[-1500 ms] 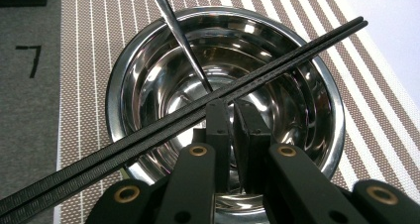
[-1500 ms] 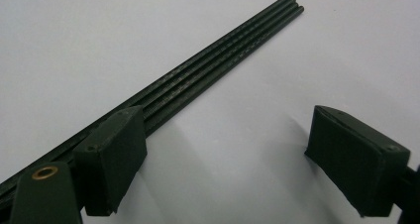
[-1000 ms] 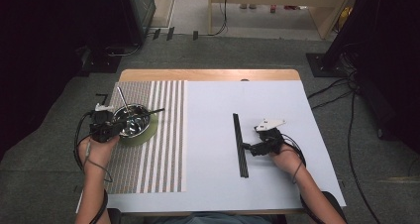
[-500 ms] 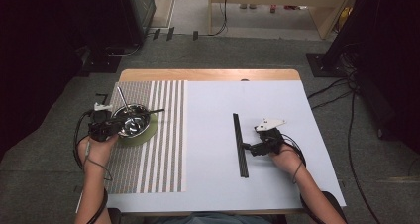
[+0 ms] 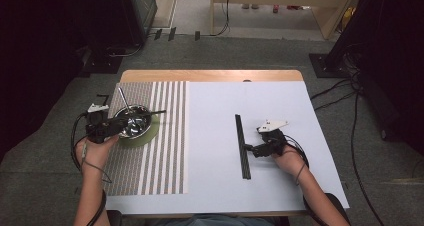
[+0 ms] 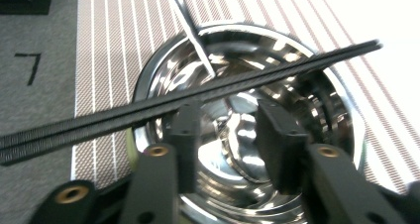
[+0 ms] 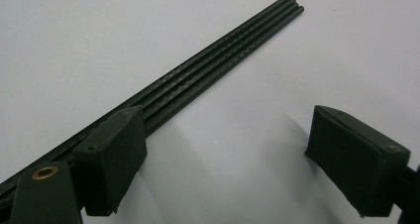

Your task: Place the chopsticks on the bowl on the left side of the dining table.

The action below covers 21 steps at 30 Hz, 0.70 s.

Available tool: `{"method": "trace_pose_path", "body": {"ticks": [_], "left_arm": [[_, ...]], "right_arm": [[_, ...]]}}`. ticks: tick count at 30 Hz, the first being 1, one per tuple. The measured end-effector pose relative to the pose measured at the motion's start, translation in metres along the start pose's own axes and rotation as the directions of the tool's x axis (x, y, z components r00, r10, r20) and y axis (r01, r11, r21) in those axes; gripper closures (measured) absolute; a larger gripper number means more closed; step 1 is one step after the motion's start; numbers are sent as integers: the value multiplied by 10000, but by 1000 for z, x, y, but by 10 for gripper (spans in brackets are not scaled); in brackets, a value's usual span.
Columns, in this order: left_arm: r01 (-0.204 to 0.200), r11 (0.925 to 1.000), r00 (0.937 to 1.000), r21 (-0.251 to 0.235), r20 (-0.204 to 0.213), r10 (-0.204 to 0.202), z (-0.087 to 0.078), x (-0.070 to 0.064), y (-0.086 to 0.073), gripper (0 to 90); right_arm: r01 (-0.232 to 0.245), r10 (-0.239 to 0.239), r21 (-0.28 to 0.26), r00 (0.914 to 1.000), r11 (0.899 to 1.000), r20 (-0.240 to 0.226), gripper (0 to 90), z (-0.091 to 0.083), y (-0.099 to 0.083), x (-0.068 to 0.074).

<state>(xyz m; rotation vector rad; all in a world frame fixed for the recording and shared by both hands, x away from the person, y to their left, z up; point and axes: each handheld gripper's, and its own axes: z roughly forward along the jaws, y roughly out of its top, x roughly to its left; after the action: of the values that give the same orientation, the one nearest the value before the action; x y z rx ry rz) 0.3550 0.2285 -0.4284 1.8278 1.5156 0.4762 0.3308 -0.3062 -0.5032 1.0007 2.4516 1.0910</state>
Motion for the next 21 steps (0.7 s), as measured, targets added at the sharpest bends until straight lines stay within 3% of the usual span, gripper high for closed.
{"method": "trace_pose_path", "body": {"ticks": [7, 21], "left_arm": [[-714, 9974, 9974, -80, -47, 714, -3, -15, 7, 431], [-858, 9957, 9950, -345, 492, 874, 1, -36, 12, 370]], "right_arm": [[1, -1, -1, 10000, 10000, 1, 151, 0, 0, 0], [9, -9, -4, 10000, 10000, 2, 151, 0, 0, 0]]}}
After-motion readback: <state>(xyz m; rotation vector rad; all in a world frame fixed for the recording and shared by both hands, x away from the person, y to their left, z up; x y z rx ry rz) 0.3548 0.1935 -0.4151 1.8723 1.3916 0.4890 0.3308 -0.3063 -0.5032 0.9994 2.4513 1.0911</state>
